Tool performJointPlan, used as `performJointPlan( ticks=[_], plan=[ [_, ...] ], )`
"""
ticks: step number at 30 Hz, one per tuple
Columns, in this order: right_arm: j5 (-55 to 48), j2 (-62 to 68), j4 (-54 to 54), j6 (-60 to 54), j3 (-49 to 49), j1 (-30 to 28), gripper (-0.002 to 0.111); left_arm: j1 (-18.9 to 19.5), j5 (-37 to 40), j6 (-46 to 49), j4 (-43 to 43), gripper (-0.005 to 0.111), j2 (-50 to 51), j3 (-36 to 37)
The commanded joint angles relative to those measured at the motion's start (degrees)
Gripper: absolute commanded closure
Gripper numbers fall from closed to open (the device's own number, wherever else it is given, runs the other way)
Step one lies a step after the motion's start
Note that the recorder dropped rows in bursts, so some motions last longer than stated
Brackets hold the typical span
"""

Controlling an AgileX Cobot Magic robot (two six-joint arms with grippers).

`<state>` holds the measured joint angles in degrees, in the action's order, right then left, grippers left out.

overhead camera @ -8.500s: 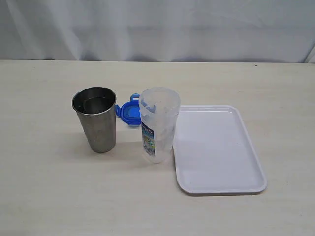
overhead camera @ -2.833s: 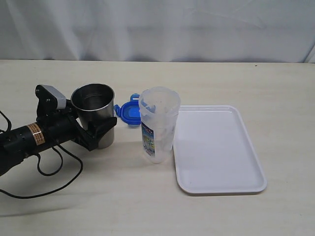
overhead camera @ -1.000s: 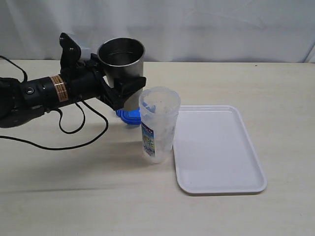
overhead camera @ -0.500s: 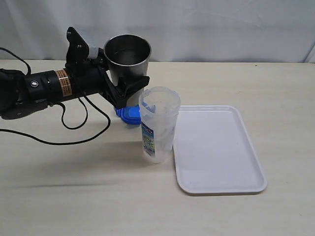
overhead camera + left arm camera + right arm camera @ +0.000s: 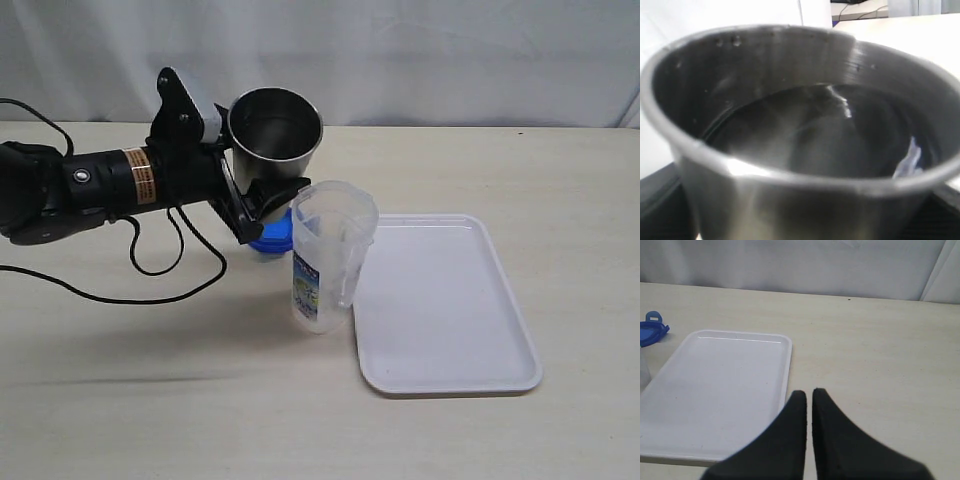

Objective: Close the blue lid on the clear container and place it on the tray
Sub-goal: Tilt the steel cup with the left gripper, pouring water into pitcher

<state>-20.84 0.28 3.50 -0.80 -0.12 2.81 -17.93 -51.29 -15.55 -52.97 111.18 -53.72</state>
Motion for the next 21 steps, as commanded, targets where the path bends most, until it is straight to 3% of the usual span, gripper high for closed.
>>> performJointPlan(
  ticks=[1, 21],
  plan=[
    [0.64, -0.28, 0.08, 0.12, 0.12, -0.21, 0.104, -0.41, -3.5, 2.32, 1.96, 0.107, -1.35, -1.09],
    [0.64, -0.28, 0.08, 0.12, 0.12, -0.21, 0.104, -0.41, -0.93, 8.32, 7.37, 0.107, -1.35, -1.09]
  ],
)
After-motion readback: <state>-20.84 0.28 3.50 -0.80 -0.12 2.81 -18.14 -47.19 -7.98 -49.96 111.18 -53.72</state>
